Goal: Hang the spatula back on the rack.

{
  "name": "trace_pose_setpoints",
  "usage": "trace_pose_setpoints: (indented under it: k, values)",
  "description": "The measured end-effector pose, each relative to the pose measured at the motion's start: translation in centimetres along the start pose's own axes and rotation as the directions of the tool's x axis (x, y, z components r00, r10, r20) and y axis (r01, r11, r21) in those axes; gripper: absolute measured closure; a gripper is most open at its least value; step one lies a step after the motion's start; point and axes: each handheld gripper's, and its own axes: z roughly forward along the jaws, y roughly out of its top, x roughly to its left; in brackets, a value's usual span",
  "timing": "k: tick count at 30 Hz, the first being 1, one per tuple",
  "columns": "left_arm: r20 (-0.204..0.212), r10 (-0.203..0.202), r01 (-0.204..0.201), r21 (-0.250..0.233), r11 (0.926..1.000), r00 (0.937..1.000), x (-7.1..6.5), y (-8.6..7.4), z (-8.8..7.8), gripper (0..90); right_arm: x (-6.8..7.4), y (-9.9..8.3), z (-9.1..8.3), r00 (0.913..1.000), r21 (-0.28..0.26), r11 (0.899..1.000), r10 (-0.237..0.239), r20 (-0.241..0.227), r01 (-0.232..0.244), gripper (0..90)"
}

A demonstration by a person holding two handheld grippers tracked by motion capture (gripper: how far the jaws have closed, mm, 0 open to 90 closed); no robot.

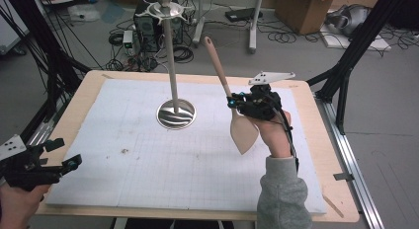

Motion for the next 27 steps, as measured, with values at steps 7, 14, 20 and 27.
trace_pose_setpoints:
  k: [7,14,20,27]
  values:
    - [-0.002,0.0,0.0,-0.001,1.0,1.0,0.1,0.0,-0.1,3.1,0.3,1.5,-0.1,0.9998,-0.003,1.0,-0.016,-0.014,0.016,78.7]
    - [-0.003,-0.006,0.006,-0.007,1.0,1.0,0.1,0.0,-0.2,3.0,0.5,2.7,-0.2,0.9992,-0.014,0.999,-0.032,-0.021,0.032,78.7]
    - [-0.001,-0.007,0.007,-0.002,1.0,1.0,0.1,0.0,-0.2,3.0,0.5,3.2,0.2,0.9984,-0.011,0.999,-0.031,-0.047,0.031,78.8]
    - [-0.002,-0.01,0.01,-0.005,0.9999,0.9999,0.2,0.0,-0.4,3.1,0.3,3.8,0.4,0.9967,-0.028,0.999,-0.021,-0.078,0.019,78.7]
